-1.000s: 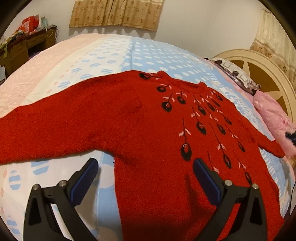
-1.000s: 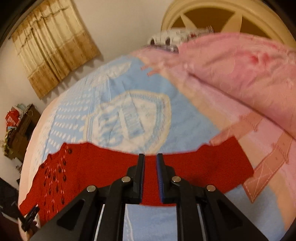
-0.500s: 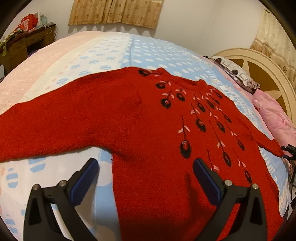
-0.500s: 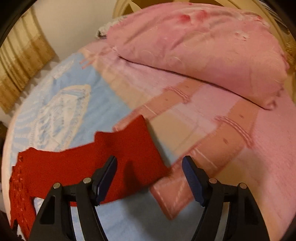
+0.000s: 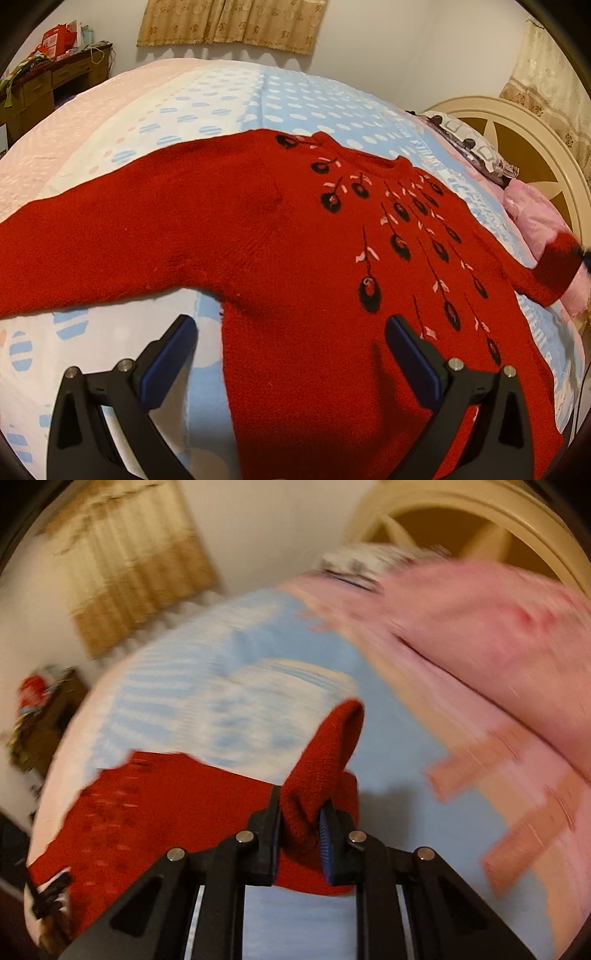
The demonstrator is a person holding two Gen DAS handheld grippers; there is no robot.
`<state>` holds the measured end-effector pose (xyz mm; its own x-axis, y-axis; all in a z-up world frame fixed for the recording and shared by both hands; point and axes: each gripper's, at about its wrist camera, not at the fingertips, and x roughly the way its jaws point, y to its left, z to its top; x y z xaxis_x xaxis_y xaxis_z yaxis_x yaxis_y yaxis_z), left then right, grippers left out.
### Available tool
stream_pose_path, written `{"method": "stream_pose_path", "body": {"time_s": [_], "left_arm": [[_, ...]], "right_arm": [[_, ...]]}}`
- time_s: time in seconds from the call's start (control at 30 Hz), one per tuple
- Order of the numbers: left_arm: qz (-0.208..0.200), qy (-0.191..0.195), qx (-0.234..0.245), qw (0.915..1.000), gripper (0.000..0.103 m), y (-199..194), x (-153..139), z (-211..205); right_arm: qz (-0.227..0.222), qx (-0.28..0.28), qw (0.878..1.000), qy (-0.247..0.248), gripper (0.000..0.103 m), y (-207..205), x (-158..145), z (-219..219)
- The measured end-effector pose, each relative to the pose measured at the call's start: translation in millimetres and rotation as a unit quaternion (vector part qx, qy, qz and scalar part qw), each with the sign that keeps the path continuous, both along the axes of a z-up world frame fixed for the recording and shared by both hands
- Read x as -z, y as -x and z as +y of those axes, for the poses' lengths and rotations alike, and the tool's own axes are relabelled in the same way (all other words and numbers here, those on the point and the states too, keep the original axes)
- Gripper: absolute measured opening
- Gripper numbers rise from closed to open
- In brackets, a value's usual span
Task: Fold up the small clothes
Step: 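Lift the sleeve cuff with the right tool and carry it across the body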
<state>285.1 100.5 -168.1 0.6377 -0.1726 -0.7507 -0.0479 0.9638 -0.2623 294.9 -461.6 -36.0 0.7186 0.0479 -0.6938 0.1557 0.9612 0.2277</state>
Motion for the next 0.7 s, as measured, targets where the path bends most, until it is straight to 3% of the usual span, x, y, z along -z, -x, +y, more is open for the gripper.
{"method": "stream_pose_path", "body": {"time_s": [0.17,0.33,0.5,0.7], "left_arm": [[-0.002,0.006,0.000,1.0000,0.103,1,0,2],[-0.006,0.022,-0.007,0.9997,0.103,3,0,7],[-0.010,0.031,-0.012,0.9994,0.103,5,1,10],[-0.013,0.033,-0.012,0.9993,0.103,5,1,12]], "right_arm": [[-0.045,-0.092,0.995,0.014,0.017,-25,-54,97],[-0.064,-0.175,0.982,0.020,0.017,-53,-78,196],[-0.057,-0.233,0.971,0.017,0.017,-71,-64,275],[-0.019,-0.271,0.962,0.019,0.017,-84,-14,333]]}}
